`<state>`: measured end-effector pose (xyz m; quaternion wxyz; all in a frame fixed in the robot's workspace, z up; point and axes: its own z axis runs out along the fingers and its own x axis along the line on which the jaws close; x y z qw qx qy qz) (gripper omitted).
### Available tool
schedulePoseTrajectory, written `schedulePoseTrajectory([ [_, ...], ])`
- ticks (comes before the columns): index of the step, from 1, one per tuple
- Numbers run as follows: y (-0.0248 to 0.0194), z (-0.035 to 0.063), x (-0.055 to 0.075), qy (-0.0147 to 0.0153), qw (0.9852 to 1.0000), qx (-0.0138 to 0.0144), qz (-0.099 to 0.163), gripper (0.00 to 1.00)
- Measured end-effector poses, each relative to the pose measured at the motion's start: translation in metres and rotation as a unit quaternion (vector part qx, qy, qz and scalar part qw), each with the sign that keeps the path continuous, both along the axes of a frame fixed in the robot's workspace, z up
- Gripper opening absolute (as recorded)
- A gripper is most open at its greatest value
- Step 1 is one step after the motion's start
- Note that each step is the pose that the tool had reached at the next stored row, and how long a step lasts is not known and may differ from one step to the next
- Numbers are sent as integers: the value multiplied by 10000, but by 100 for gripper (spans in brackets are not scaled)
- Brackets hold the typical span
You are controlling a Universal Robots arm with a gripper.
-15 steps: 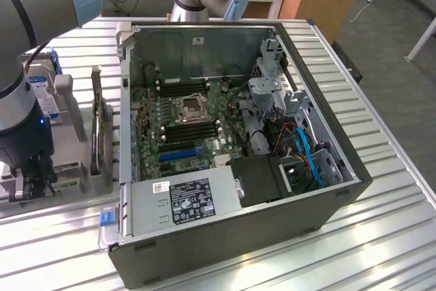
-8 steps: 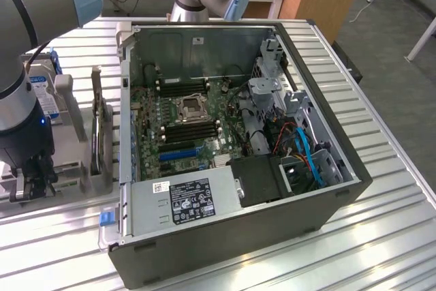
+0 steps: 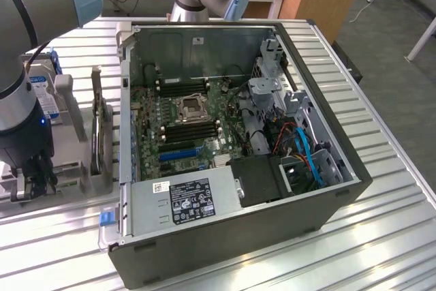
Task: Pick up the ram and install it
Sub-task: 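Pick up the ram and move it above insertion slot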
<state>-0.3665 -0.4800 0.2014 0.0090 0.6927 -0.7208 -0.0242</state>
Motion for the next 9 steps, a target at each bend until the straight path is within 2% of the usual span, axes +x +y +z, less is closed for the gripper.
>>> schedulePoseTrajectory([
  [9,0,-1,0,0,10000,0,53,21],
])
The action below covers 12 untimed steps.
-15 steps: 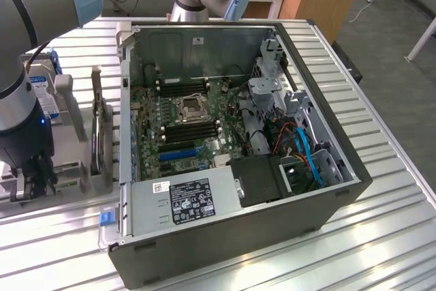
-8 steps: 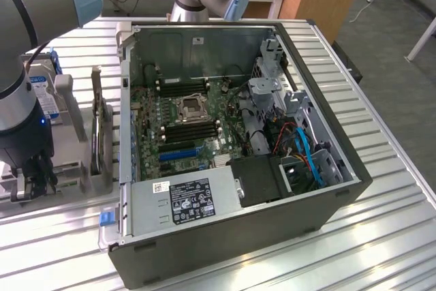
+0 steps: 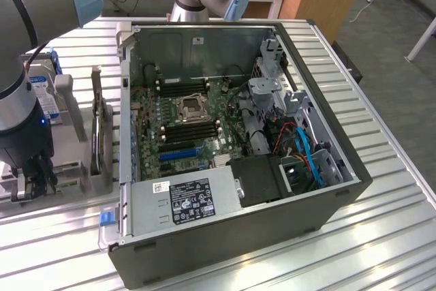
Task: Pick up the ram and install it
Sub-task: 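Pick up the ram and move it above insertion slot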
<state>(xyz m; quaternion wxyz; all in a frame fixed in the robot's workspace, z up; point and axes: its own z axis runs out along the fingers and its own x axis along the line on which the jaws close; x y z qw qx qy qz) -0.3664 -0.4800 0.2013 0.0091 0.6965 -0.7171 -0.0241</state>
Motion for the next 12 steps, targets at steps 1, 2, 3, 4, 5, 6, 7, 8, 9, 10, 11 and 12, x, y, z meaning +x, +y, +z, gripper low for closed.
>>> schedulePoseTrajectory([
  [1,0,0,0,0,10000,0,0,21],
  [2,0,0,0,0,10000,0,0,21],
  [3,0,0,0,0,10000,0,0,21],
  [4,0,0,0,0,10000,0,0,21],
  [5,0,0,0,0,10000,0,0,20],
  [6,0,0,0,0,10000,1,0,14],
  [7,0,0,0,0,10000,-1,0,14],
  [8,0,0,0,0,10000,0,0,12],
  [9,0,0,0,0,10000,0,0,12],
  [10,0,0,0,0,10000,0,0,12],
  [11,0,0,0,0,10000,0,0,12],
  [12,0,0,0,0,10000,0,0,12],
])
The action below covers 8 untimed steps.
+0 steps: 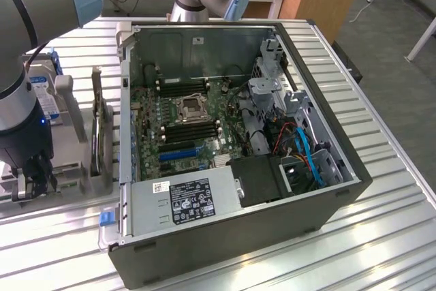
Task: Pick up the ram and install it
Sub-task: 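Pick up the ram and move it above insertion slot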
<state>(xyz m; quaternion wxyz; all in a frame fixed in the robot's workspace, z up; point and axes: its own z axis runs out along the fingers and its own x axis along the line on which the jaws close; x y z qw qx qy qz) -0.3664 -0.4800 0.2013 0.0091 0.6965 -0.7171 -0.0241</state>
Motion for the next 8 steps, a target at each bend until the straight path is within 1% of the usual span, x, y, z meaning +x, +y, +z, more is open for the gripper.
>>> schedulePoseTrajectory([
  [8,0,7,0,-1,10000,1,0,12],
])
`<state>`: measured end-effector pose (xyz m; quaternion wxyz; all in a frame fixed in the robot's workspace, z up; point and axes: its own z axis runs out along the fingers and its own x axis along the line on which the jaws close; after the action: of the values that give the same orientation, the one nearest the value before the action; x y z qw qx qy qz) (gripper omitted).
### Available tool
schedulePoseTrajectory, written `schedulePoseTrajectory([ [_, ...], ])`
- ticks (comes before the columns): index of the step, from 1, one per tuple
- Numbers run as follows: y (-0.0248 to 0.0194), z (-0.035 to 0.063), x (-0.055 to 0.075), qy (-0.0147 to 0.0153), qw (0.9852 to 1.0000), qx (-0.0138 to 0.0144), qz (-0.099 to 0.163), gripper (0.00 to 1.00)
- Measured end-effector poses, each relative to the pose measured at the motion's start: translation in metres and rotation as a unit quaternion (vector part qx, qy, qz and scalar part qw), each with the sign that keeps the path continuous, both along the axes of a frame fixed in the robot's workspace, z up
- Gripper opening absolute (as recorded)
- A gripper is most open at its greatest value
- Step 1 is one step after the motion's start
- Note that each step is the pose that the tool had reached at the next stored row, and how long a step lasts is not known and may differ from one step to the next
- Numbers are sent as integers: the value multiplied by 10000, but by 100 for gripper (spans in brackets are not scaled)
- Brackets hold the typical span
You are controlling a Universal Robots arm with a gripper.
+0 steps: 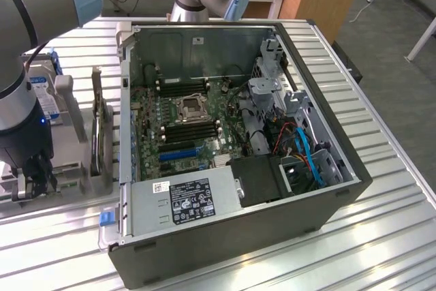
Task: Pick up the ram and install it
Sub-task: 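Pick up the ram and move it above insertion slot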
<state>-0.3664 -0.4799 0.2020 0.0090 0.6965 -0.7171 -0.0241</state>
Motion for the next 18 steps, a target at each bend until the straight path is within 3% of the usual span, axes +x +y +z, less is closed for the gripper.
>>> schedulePoseTrajectory([
  [18,4,8,0,1,10000,-13,21,12],
])
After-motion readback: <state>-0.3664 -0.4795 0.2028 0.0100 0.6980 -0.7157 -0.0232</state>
